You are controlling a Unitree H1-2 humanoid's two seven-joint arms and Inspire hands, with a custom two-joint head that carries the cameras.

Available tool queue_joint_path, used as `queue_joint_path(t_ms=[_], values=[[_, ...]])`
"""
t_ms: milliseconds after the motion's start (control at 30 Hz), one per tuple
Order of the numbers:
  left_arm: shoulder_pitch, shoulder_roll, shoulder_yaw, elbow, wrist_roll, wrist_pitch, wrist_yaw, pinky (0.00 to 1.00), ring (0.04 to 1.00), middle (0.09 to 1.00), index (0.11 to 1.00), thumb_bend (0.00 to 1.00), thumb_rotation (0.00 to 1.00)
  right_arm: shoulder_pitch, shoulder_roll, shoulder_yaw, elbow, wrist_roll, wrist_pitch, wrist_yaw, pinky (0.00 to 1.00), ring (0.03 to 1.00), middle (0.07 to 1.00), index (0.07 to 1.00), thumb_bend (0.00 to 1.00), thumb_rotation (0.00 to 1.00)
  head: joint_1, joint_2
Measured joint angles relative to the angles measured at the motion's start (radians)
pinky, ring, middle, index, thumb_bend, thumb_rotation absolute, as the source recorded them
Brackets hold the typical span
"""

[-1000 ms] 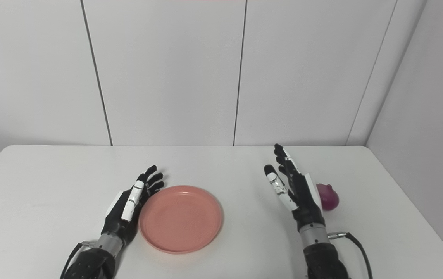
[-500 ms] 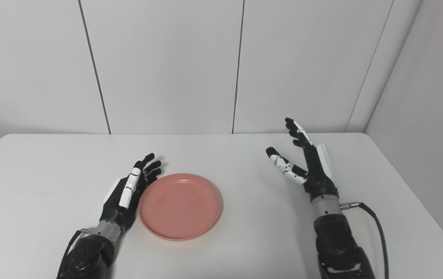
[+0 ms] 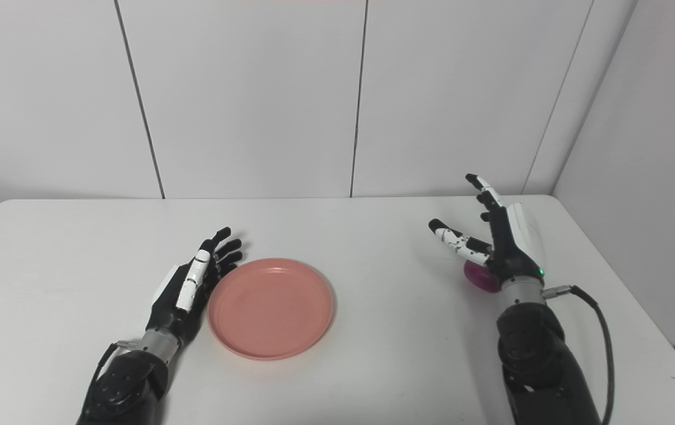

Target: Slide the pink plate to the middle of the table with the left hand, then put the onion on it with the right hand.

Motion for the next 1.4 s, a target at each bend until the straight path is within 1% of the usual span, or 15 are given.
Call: queue_joint_path(t_ms=[200, 400, 600, 667, 733, 833, 967, 1167, 1267, 1300, 1400], values=[[-0.004, 0.012, 0.009, 0.006, -0.021, 0.001, -0.003, 0.93, 0.906, 0.907, 0.924, 0.56, 1.0, -0.004, -0.022, 0.013, -0.022, -0.038, 0.08, 0.032, 0.71, 0.848, 0.91, 0.894, 0.87, 0.42, -0.023, -0.001], [-0.004, 0.015, 0.011, 0.006, -0.028, 0.002, -0.004, 0.93, 0.913, 0.912, 0.928, 0.56, 1.0, -0.004, -0.045, 0.044, -0.025, -0.081, 0.119, 0.041, 0.71, 0.846, 0.9, 0.895, 0.9, 0.44, -0.029, -0.002], [-0.006, 0.016, 0.014, 0.01, -0.031, 0.001, -0.005, 0.94, 0.922, 0.921, 0.933, 0.55, 1.0, -0.007, -0.079, 0.068, -0.034, -0.1, 0.182, 0.116, 0.71, 0.849, 0.902, 0.892, 0.92, 0.41, -0.037, -0.005], [-0.006, 0.016, 0.015, 0.01, -0.031, 0.001, -0.005, 0.94, 0.921, 0.921, 0.934, 0.56, 1.0, -0.007, -0.09, 0.069, -0.036, -0.111, 0.199, 0.15, 0.74, 0.864, 0.909, 0.895, 0.94, 0.4, -0.038, -0.006], [-0.007, 0.017, 0.015, 0.013, -0.031, 0.0, -0.005, 0.93, 0.921, 0.922, 0.934, 0.56, 1.0, -0.007, -0.095, 0.061, -0.041, -0.134, 0.207, 0.202, 0.76, 0.874, 0.913, 0.896, 0.95, 0.4, -0.038, -0.005], [-0.01, 0.017, 0.016, 0.019, -0.031, -0.002, -0.005, 0.95, 0.93, 0.925, 0.936, 0.57, 1.0, -0.008, -0.094, 0.038, -0.044, -0.182, 0.211, 0.27, 0.75, 0.872, 0.909, 0.895, 0.97, 0.37, -0.04, -0.005], [-0.011, 0.02, 0.017, 0.02, -0.033, -0.003, -0.013, 0.97, 0.938, 0.932, 0.941, 0.56, 1.0, -0.012, -0.075, -0.007, -0.046, -0.237, 0.212, 0.337, 0.72, 0.862, 0.912, 0.898, 0.97, 0.35, -0.061, -0.012], [-0.012, 0.021, 0.023, 0.021, -0.043, 0.0, -0.016, 0.96, 0.935, 0.931, 0.939, 0.55, 1.0, -0.016, -0.05, -0.033, -0.051, -0.307, 0.213, 0.429, 0.69, 0.848, 0.908, 0.897, 0.97, 0.35, -0.069, -0.011], [-0.012, 0.022, 0.023, 0.021, -0.043, 0.0, -0.016, 0.95, 0.931, 0.929, 0.939, 0.55, 1.0, -0.019, -0.049, -0.037, -0.051, -0.325, 0.213, 0.457, 0.68, 0.842, 0.9, 0.893, 0.98, 0.34, -0.069, -0.009], [-0.012, 0.023, 0.023, 0.021, -0.043, 0.0, -0.017, 0.95, 0.93, 0.928, 0.938, 0.55, 1.0, -0.019, -0.049, -0.037, -0.051, -0.329, 0.213, 0.463, 0.69, 0.844, 0.9, 0.893, 0.99, 0.32, -0.069, -0.009], [-0.012, 0.024, 0.023, 0.021, -0.043, 0.0, -0.019, 0.96, 0.931, 0.928, 0.937, 0.56, 1.0, -0.02, -0.045, -0.044, -0.047, -0.338, 0.213, 0.477, 0.73, 0.864, 0.907, 0.881, 0.99, 0.26, -0.068, -0.008]])
